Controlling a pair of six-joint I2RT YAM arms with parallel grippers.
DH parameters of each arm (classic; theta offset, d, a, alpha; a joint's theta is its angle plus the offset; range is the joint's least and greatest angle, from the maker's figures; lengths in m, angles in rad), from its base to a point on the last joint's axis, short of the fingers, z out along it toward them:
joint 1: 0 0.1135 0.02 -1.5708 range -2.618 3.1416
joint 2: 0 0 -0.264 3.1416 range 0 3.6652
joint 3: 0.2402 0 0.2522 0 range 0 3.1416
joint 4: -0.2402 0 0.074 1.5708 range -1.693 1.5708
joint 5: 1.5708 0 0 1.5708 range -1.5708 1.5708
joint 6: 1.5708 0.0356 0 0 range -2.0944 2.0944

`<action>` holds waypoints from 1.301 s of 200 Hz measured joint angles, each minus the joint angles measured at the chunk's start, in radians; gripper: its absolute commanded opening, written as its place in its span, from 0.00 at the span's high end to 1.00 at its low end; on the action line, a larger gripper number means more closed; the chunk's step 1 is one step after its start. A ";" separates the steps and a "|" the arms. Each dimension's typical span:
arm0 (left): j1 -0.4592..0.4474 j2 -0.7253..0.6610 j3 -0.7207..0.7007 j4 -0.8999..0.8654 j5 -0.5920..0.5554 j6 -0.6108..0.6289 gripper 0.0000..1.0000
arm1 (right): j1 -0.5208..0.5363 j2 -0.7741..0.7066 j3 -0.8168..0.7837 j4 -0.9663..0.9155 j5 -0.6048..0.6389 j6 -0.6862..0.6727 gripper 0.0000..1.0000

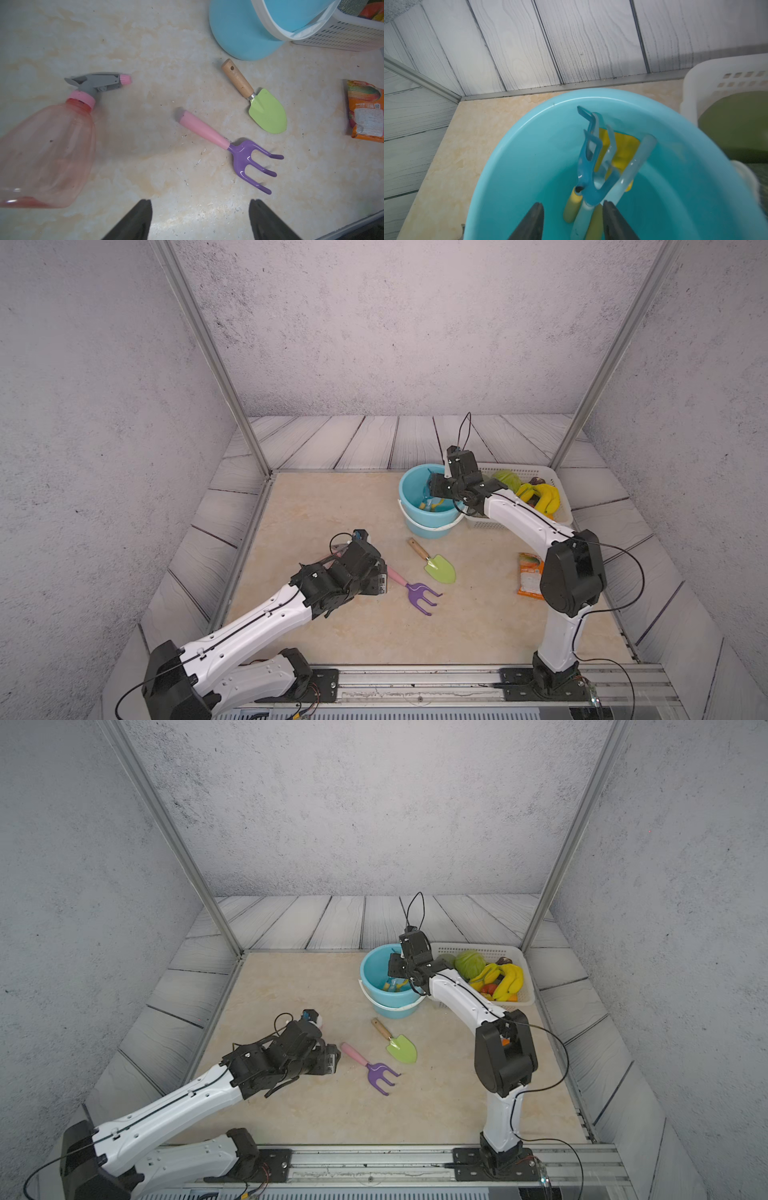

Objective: Organize the gardening tools
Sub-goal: Place the gardening tool in the container, then pick up the gardening tool from the center of the board.

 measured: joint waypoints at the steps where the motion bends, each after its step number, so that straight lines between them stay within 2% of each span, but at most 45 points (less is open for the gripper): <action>1: 0.000 0.003 0.002 0.001 0.002 0.003 0.19 | 0.000 -0.004 -0.003 -0.001 0.000 0.000 0.46; 67: 0.004 0.182 0.077 0.080 0.056 0.084 0.15 | -0.003 -0.492 -0.365 -0.043 -0.033 0.003 0.39; 136: 0.017 0.398 0.146 0.185 0.128 0.164 0.16 | -0.002 -0.818 -0.694 -0.141 -0.085 0.066 0.38; 189: 0.048 0.564 0.211 0.257 0.206 0.201 0.18 | -0.002 -0.967 -0.787 -0.167 -0.088 0.094 0.39; 260: 0.073 0.681 0.244 0.277 0.237 0.237 0.19 | -0.002 -0.985 -0.840 -0.188 -0.104 0.111 0.40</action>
